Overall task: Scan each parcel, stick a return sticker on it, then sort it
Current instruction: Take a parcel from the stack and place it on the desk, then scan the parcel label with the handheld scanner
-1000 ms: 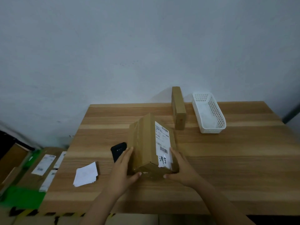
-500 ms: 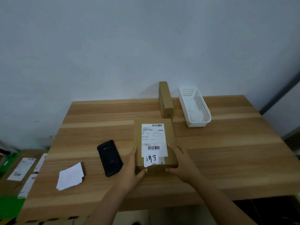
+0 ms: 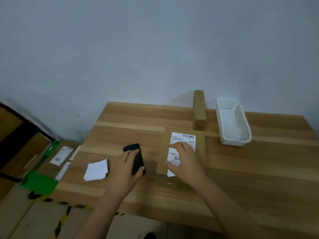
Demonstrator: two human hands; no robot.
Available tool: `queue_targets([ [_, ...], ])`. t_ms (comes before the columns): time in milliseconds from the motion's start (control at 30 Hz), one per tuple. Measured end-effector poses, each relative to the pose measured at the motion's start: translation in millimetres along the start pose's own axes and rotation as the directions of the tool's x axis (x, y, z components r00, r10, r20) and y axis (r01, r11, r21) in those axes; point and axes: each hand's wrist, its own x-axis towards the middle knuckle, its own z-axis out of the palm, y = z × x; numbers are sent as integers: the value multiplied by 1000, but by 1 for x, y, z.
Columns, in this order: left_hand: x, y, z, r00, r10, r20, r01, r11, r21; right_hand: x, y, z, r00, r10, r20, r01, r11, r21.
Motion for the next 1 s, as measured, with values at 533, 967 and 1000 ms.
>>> queue_targets([
  [533,49,-179,-16,990,-63,125,46,990,134,99,-73,179,903,395,170,-369,915,-165],
  [967,97,-230,-3,952,45,302,-89,987,135,124,-72,221,751,655,78,-628,746,-220],
  [1000,101,-228,-3,952,72,299,-118,984,137,127,-74,217,766,640,58,-619,759,-203],
])
